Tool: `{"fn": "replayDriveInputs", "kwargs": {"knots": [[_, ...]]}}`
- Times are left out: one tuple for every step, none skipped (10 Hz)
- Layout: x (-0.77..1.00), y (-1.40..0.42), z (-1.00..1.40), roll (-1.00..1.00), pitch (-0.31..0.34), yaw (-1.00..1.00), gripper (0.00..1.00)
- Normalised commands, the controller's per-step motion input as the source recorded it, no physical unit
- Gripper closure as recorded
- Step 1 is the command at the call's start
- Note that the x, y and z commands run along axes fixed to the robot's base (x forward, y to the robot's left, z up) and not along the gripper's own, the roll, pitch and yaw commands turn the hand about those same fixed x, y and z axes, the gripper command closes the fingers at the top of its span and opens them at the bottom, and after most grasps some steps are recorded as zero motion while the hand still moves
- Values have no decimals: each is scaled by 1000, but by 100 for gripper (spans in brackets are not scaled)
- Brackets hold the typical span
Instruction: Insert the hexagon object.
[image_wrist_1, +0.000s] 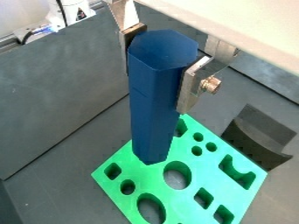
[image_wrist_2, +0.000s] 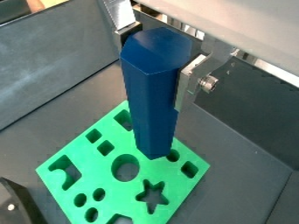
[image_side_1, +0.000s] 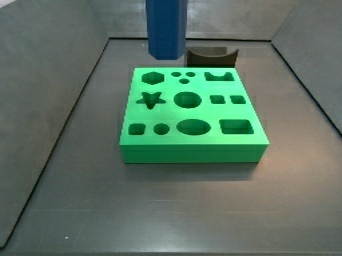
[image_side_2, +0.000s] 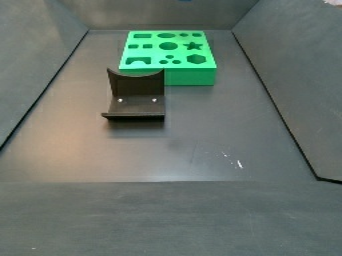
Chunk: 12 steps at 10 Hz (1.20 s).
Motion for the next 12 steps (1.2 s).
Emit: {"fn": "replayDriveInputs", "kwargs": {"knots": [[466,671,-106,0,0,-294,100],[431,751,-89,0,0,-217,100],[409,777,-86,0,0,-194,100],[389,780,-114,0,0,-194,100],[260,231,-280,21,19,-797,100],[40,66,-343,27,0,-991,100],[0,31,-380,34,0,-1000,100],[0,31,-503,17,17,-1000,100],[-154,166,-620,0,46,-860,100],[-560,349,-549,0,0,-577,100],[-723,391,-497,0,-74,-443,100],[-757,297,-460,0,-121,-394,100]]}}
